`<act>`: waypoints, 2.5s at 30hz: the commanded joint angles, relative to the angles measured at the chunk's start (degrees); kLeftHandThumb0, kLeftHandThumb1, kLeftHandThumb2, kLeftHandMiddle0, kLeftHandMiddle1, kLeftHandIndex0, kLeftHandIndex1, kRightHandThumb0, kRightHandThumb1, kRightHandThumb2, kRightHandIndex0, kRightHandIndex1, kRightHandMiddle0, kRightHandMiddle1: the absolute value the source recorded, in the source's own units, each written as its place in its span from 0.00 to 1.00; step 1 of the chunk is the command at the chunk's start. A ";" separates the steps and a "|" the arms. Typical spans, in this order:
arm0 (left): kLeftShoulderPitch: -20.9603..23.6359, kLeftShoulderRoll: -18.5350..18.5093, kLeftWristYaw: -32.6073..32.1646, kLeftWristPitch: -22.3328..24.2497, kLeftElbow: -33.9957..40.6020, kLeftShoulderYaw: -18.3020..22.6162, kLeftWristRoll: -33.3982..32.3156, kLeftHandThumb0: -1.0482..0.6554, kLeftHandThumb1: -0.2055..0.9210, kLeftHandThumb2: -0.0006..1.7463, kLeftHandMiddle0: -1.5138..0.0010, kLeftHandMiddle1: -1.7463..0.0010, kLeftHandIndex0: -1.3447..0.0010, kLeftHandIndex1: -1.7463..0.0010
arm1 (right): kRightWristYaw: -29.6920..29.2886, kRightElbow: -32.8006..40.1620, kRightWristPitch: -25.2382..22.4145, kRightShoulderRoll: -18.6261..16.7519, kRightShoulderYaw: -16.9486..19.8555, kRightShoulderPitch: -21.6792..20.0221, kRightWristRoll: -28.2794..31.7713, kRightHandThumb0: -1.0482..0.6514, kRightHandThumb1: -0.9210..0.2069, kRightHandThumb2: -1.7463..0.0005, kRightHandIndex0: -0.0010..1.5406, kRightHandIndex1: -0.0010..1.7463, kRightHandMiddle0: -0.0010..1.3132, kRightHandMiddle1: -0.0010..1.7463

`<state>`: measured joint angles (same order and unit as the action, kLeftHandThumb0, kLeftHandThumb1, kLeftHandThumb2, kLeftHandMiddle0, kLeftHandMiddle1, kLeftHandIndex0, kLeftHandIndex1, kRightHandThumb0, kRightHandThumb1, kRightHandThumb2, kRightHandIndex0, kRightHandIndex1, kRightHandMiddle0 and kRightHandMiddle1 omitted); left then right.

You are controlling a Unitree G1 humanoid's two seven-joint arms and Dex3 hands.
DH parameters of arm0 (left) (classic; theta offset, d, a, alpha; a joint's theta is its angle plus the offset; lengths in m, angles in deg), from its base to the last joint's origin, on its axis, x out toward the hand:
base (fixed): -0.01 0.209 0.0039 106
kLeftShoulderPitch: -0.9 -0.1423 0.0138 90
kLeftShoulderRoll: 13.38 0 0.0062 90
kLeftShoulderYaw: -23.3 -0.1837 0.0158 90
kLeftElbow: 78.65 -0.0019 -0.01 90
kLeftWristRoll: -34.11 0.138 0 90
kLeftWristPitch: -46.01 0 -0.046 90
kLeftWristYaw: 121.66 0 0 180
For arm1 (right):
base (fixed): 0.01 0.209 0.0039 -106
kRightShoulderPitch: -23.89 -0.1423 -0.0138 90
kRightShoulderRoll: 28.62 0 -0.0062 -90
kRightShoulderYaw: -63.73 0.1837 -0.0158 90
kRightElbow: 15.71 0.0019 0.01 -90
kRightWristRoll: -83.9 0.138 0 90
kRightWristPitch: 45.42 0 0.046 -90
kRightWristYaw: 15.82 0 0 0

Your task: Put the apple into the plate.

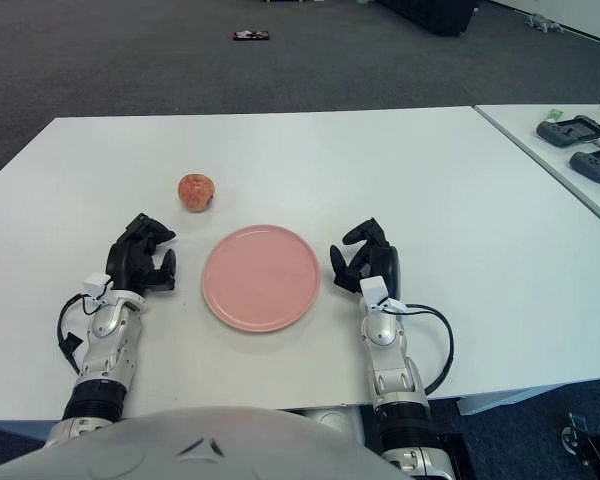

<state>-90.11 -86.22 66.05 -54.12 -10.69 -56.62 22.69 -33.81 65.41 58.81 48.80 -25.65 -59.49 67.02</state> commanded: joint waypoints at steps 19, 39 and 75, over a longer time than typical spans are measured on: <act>14.95 -8.17 -16.29 -6.51 -8.32 -2.31 17.00 0.61 0.11 1.00 0.39 0.00 0.47 0.04 | -0.61 1.10 -1.72 -0.53 0.09 0.25 -0.20 0.37 0.35 0.39 0.55 1.00 0.34 1.00; 24.80 -21.37 -24.75 -18.39 -17.78 -13.45 37.85 0.50 0.66 0.58 0.80 0.07 0.74 0.01 | -1.12 0.54 -1.18 -0.22 0.45 0.21 -0.21 0.37 0.33 0.41 0.53 1.00 0.33 1.00; 44.05 -25.74 -9.58 -9.23 -29.72 -29.57 47.57 0.00 0.73 0.36 1.00 1.00 1.00 1.00 | -1.60 0.23 -1.29 0.21 0.53 0.11 -0.75 0.37 0.33 0.40 0.52 0.99 0.33 1.00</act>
<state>-48.99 -112.47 55.35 -64.02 -38.67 -84.83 69.25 -35.17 66.12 58.05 48.72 -25.40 -59.24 66.58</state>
